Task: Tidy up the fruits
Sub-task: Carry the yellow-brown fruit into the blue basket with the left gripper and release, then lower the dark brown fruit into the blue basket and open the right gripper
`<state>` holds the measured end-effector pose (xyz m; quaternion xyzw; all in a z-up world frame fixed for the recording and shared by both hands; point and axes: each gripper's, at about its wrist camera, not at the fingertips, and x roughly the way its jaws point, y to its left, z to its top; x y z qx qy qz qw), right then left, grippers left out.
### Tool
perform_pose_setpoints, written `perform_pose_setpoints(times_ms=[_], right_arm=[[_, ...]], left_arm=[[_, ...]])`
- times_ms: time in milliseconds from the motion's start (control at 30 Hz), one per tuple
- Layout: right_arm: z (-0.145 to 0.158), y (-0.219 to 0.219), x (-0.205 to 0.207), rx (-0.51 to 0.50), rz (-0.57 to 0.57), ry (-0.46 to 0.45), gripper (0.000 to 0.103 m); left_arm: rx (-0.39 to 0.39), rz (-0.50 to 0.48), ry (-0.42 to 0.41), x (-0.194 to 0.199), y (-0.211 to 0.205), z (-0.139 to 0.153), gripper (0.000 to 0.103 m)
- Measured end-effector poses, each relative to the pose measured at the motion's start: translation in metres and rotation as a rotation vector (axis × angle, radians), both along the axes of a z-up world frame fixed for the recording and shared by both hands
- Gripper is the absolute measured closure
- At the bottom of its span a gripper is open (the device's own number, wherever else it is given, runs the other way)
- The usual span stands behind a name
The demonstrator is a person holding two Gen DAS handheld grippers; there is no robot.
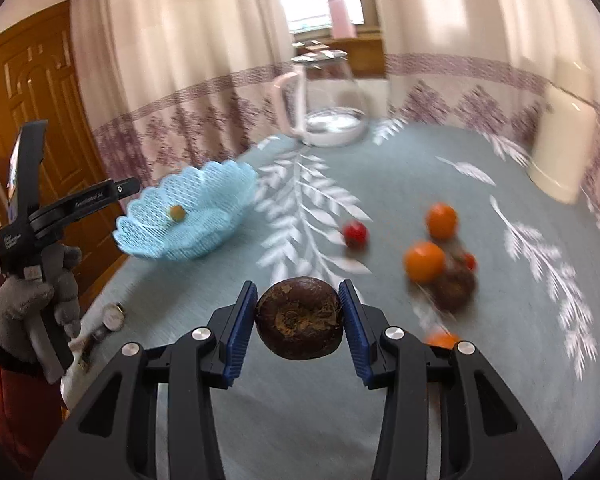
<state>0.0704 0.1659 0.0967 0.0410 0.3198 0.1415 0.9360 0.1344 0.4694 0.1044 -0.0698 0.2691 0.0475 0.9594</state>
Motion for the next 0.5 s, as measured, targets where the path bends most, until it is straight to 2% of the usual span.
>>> perform_pose_setpoints(times_ms=[300, 500], right_arm=[[0.022, 0.065, 0.054, 0.049, 0.096, -0.031, 0.060], [0.017, 0.100, 0.086, 0.037, 0.111, -0.013, 0.060]], left_arm=[[0.010, 0.015, -0.064, -0.015, 0.027, 0.021, 0.018], [-0.001, 0.049, -0.073, -0.019, 0.044, 0.025, 0.018]])
